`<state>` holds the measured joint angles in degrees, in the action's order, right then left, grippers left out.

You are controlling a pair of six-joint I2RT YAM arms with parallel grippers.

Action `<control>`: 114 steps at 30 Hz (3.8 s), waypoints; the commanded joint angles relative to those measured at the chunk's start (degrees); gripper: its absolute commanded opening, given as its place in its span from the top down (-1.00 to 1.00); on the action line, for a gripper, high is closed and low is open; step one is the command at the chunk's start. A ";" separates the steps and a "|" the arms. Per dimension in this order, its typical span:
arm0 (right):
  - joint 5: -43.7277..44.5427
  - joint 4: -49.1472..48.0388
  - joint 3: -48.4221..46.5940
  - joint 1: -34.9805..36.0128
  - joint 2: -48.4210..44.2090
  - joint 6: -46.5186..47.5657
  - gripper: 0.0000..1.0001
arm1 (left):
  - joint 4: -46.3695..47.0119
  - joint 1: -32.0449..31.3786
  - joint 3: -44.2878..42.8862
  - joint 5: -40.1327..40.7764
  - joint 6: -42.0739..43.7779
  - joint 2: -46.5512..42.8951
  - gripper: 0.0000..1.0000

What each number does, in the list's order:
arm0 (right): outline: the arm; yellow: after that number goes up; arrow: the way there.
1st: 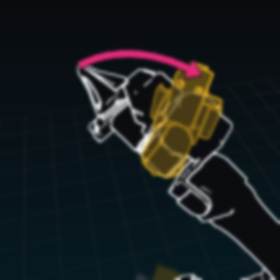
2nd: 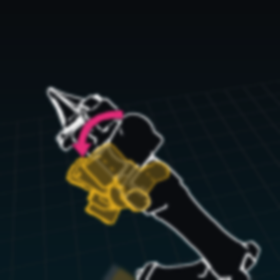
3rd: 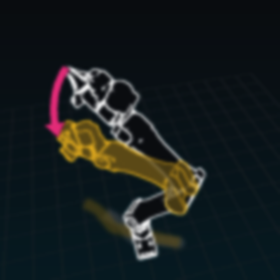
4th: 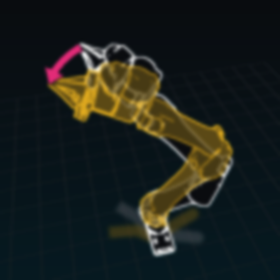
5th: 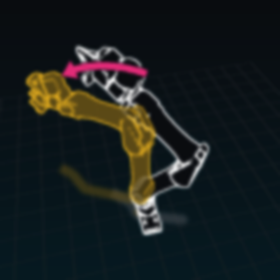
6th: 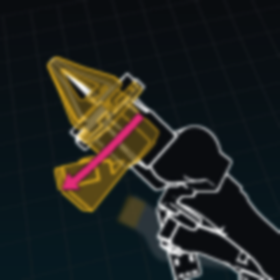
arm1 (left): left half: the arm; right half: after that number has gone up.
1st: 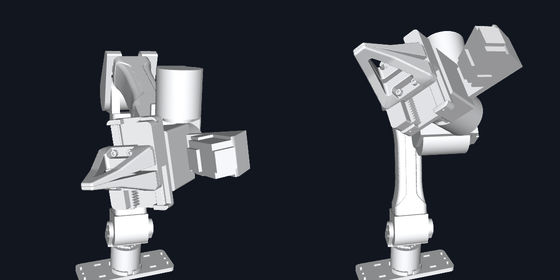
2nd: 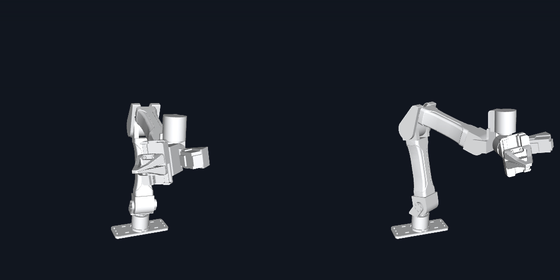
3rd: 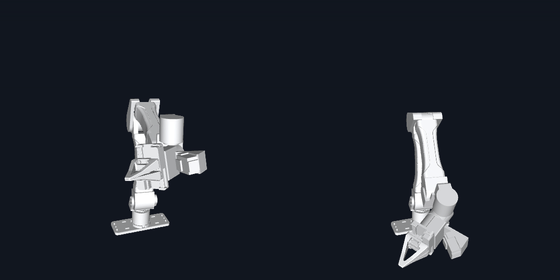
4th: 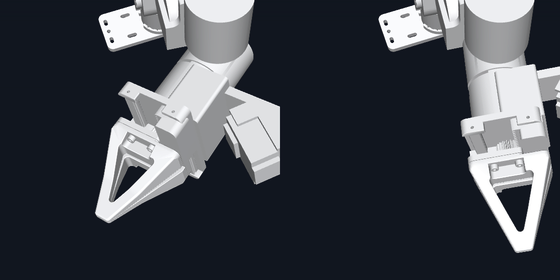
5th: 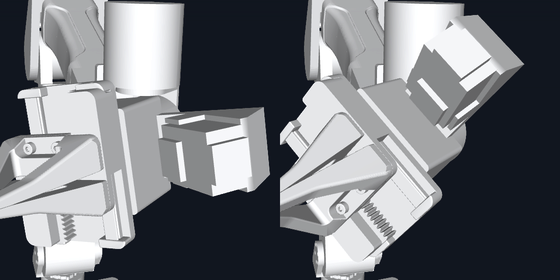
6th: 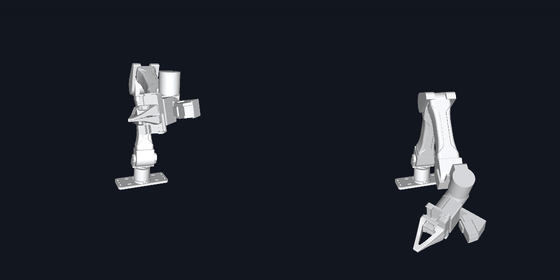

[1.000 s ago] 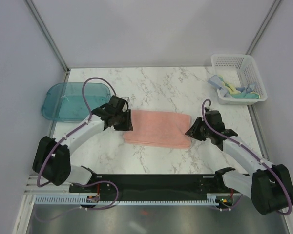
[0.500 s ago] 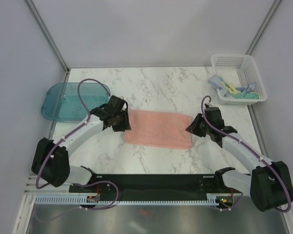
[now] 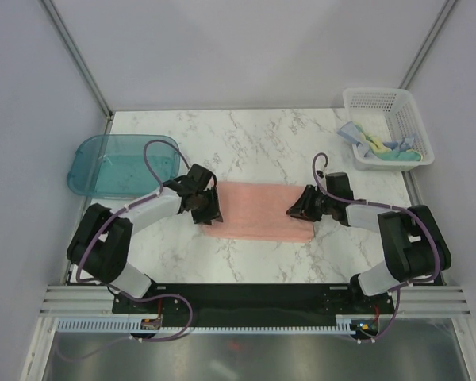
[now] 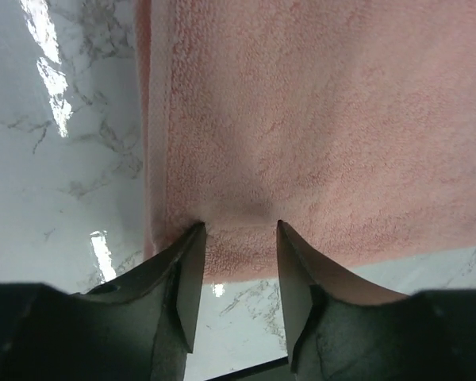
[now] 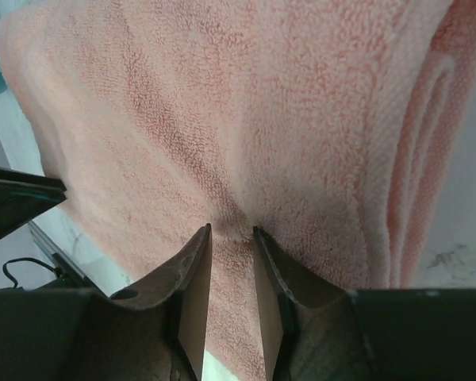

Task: Fold and stack the towels
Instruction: Smooth out wrinkles on the folded towel, then neatly place the folded towel into the bin

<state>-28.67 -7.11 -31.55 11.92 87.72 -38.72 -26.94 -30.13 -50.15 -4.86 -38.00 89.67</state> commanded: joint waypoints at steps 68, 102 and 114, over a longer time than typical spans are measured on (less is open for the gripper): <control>5.73 23.64 -16.96 -5.68 -24.53 13.93 -0.29 | -40.76 18.77 -62.70 43.61 21.55 21.77 0.95; 5.72 19.86 -15.04 -5.51 -25.32 14.20 -0.29 | -24.39 42.08 -61.73 45.47 31.85 34.95 0.95; 5.81 19.86 -15.30 -5.51 -24.18 14.29 -0.29 | -25.80 42.52 -72.27 47.49 31.76 42.08 0.80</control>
<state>-23.22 14.22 -46.30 6.37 63.09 -25.41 -54.08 12.40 -116.46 39.46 -7.42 132.57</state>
